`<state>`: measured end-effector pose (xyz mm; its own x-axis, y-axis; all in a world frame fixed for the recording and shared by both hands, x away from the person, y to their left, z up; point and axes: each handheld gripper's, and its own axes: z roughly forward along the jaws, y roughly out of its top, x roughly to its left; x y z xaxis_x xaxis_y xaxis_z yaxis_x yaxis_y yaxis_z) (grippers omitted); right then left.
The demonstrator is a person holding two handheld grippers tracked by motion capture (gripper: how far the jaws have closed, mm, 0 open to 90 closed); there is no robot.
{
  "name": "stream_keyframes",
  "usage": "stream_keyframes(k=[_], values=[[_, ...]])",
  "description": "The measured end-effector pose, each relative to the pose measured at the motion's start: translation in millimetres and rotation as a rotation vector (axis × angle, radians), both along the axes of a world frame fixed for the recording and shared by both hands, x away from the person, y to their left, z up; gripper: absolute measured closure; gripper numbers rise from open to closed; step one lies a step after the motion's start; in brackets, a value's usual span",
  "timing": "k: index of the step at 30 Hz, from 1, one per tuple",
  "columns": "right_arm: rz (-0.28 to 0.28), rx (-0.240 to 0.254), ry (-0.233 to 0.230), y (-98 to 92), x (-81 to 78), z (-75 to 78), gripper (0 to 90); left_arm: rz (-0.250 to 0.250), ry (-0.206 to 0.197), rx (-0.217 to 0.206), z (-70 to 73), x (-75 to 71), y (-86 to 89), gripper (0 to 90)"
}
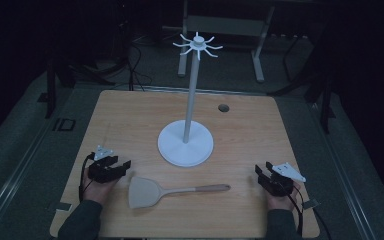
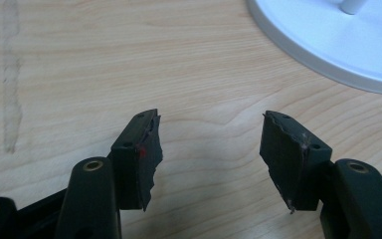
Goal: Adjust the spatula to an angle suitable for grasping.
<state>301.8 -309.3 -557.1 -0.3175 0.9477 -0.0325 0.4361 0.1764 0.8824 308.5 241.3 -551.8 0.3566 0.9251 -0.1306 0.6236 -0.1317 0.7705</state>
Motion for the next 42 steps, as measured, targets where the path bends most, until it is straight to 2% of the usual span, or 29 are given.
stream_keyframes(k=[3,7,11,12,18,26,35,42], values=[[-0.001,0.017,-0.006,-1.3,-0.8,0.2,51.5,-0.021,-0.008,0.006,1.5,-0.7,-3.9,41.9],[0.003,0.002,-0.010,0.1,-1.2,0.1,50.7,-0.049,-0.010,0.008,3.6,-2.1,-9.2,42.4],[0.003,0.001,-0.011,0.2,-1.3,0.1,50.7,-0.054,-0.009,0.010,4.4,-2.8,-10.5,43.0],[0.003,0.001,-0.011,0.2,-1.3,0.1,50.6,-0.075,-0.009,0.018,7.1,-2.9,-13.3,43.0],[0.010,-0.005,-0.018,0.5,-1.8,0.1,50.5,-0.129,-0.024,0.024,17.1,-2.4,-21.9,44.0],[0.013,-0.006,-0.022,0.8,-2.2,0.0,50.5,-0.156,-0.038,0.023,25.7,2.5,-29.2,44.2],[0.012,-0.002,-0.025,0.4,-2.6,0.0,50.0,-0.206,-0.057,0.038,35.7,7.8,-47.8,43.7],[0.015,0.003,-0.028,-0.1,-2.6,0.1,49.5,-0.252,-0.057,0.046,39.0,10.0,-62.8,43.2]])
